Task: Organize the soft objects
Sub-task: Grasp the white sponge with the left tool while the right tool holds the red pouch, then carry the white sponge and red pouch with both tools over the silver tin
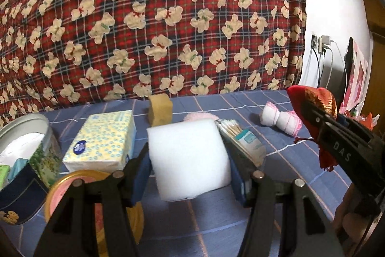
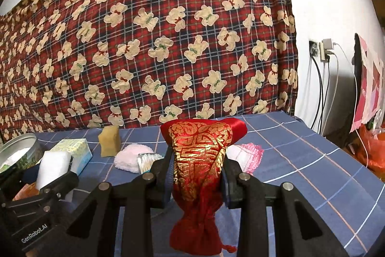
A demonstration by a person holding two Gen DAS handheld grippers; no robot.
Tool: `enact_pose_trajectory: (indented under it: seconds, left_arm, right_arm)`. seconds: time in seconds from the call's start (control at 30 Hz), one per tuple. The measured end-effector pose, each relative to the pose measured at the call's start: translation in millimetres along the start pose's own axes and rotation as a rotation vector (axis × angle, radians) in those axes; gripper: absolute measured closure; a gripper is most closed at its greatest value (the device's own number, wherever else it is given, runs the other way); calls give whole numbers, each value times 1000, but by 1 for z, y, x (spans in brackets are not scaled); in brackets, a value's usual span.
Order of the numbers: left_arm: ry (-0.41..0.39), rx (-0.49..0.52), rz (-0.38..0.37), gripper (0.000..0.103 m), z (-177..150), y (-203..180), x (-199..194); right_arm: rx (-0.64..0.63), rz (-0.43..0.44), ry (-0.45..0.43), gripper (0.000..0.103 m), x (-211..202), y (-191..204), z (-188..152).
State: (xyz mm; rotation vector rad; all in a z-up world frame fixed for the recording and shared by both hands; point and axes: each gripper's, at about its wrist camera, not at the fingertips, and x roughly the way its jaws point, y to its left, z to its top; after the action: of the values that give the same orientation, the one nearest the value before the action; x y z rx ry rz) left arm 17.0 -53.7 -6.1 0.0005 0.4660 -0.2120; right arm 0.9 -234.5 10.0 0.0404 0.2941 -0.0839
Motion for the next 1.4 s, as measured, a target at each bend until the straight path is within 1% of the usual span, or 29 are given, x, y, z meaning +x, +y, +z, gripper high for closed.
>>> enact_pose_trajectory:
  seconds: [0.13,0.43,0.6,0.77,0.97,1.4]
  left_arm:
    - [-12,3,6,45,-3,4,-5]
    - [-48,10,13,45,-7,12,-21]
    - [-65,15,18,45,-9,19,-30]
    - [-66,0,16,45,-11,28,-35]
    - [-62,-16,13,45,-14,40,-38]
    - [-87,-52,28,45,-18,71,-53]
  right_arm:
    - [1,-12,-25,68,-12,4,-3]
    - [36,-21,-25,69,-21,8,-6]
    - [34,1,-24,69,-29,20,-9]
    - [48,21,-22,68,-34,32,-13]
    - [25,27,-26,69,-38,50,-14]
    - [-2,96,-23,68,-41,94,-18]
